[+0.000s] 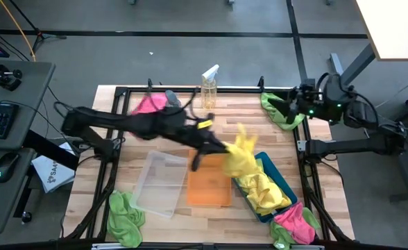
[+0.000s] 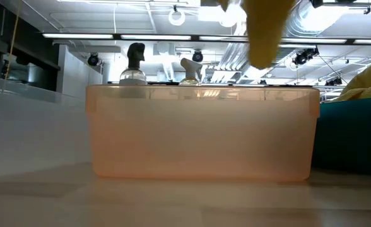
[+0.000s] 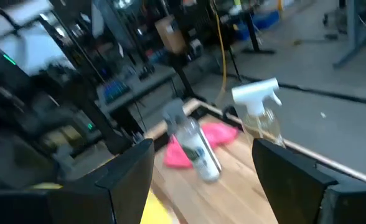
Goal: Sort microfiber towel by color & place in baskets
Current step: Put the yellow microfiber cloth into the blue bin
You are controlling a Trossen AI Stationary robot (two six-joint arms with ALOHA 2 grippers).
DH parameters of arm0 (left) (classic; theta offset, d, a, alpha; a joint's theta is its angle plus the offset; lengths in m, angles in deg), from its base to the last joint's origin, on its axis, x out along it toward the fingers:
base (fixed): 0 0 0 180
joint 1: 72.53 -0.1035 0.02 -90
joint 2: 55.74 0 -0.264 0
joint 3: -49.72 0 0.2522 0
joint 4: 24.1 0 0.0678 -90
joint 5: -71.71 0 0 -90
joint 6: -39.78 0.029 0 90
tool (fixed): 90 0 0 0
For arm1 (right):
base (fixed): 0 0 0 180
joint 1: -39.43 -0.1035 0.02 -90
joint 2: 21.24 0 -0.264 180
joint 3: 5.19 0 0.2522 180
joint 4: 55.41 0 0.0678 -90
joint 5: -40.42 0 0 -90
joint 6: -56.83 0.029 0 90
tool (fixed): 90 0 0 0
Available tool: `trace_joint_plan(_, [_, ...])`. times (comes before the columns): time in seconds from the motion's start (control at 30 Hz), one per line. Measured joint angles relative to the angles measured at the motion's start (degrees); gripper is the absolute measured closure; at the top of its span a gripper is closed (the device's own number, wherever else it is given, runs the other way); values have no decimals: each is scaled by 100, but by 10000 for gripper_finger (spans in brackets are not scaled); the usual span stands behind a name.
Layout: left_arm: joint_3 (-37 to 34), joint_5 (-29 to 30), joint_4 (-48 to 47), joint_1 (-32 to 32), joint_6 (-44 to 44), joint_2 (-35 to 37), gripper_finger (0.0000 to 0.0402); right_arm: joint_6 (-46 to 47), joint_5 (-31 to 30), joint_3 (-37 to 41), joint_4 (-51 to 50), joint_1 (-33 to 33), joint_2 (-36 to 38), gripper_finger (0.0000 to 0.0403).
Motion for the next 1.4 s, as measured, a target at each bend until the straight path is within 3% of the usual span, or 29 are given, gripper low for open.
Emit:
trace_joint_plan(0.2, [0,-605,2369,-199,-380,-1339,401,14,-62,0,-27,4,188,135])
trace_joint_plan(0.37, [-2,-640,4142,-147,-1340,-2378,401,51,-97,0,-75,4,298,135])
trace_joint_plan(0.53, [-2,-591,5041,-75,-2181,-3077,401,40,-262,0,-77,4,326,135])
trace_joint_plan(0.97, [-2,-182,4966,113,-2389,-4100,401,125,-501,0,-356,4,313,135])
trace_joint_plan(1.07, [-2,127,4511,146,-2260,-4134,396,202,-539,0,-491,4,313,135])
trace_joint_plan(1.23, [119,200,3667,156,-1701,-4090,349,196,-537,0,-594,4,313,135])
trace_joint_plan(1.4, [749,-111,2517,154,-1542,-4086,276,197,-470,0,-592,4,313,135])
